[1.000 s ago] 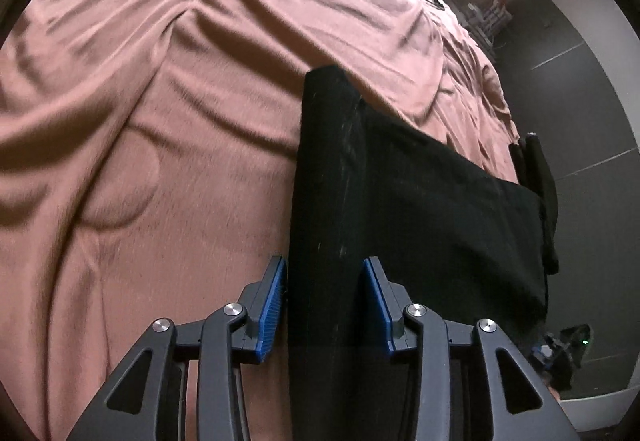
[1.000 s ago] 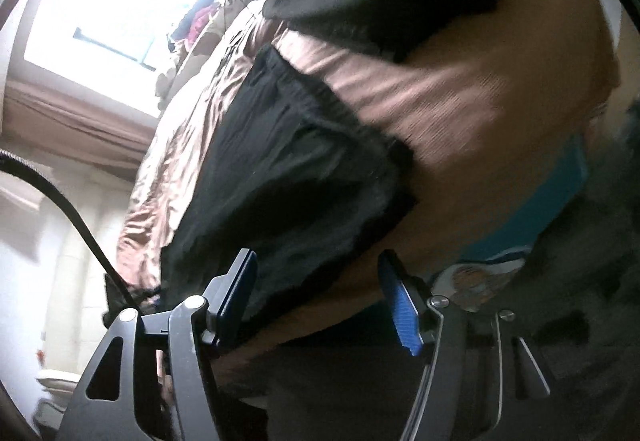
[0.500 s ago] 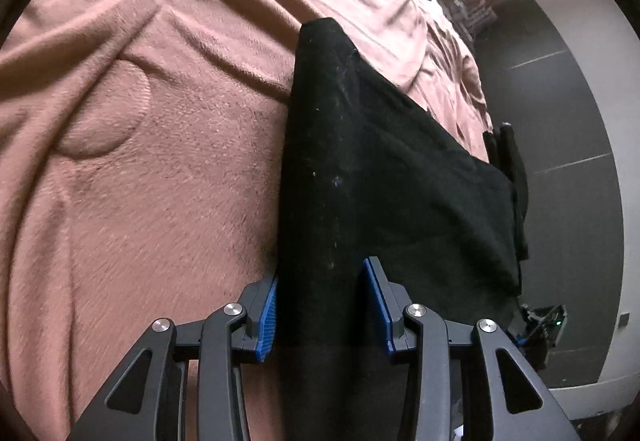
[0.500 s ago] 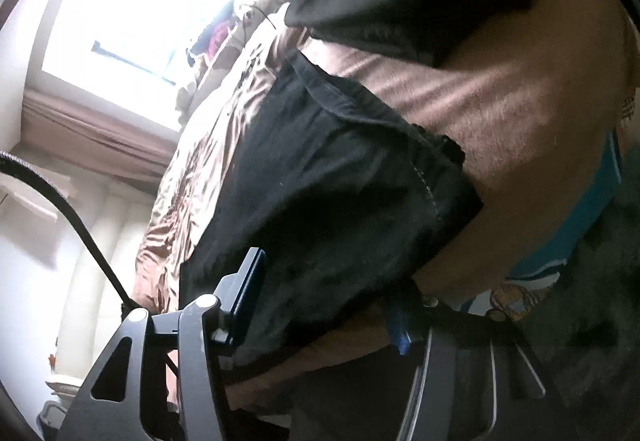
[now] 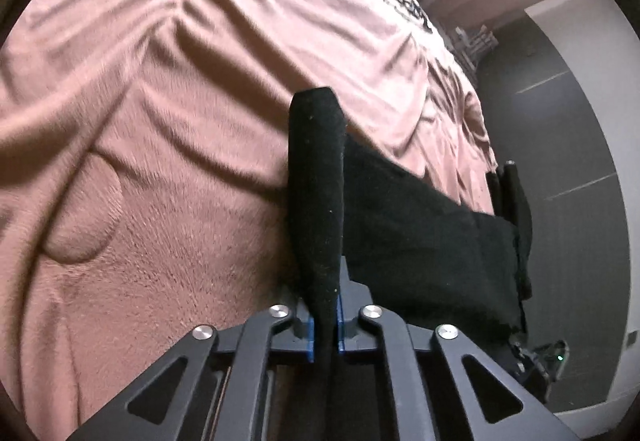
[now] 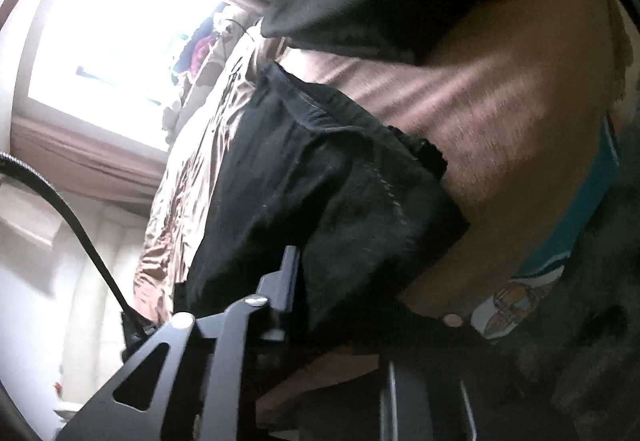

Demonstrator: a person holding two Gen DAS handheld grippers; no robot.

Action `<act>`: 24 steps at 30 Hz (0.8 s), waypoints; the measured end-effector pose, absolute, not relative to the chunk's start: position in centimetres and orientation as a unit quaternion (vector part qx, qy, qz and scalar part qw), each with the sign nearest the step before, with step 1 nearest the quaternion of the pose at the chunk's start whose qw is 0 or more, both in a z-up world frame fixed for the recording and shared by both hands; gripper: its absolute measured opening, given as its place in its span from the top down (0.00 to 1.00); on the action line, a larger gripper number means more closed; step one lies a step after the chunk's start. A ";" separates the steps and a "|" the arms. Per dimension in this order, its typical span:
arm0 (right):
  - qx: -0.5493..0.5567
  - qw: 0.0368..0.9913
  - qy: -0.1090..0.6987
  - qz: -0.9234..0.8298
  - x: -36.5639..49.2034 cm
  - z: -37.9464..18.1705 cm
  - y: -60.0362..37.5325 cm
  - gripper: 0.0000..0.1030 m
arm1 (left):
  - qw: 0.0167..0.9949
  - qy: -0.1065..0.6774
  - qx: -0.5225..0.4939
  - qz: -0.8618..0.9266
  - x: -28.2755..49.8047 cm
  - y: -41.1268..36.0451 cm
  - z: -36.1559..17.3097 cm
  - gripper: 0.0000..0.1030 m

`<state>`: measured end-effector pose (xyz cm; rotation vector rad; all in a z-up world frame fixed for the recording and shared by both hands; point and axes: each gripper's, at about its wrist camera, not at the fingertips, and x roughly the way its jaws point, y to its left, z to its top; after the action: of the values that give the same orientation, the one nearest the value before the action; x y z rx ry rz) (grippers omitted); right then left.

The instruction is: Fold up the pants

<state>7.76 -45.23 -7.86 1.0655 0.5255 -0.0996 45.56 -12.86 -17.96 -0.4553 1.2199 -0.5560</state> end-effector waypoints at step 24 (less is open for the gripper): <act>0.415 0.859 0.298 0.030 17.5 -3.2 -35.2 0.93 | 0.802 0.500 -0.258 -0.202 46.1 1.5 -12.2 0.95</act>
<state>17.46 -35.20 -3.18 0.8709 0.6261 0.0626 46.12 1.52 -12.18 -0.5524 1.0724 -0.4322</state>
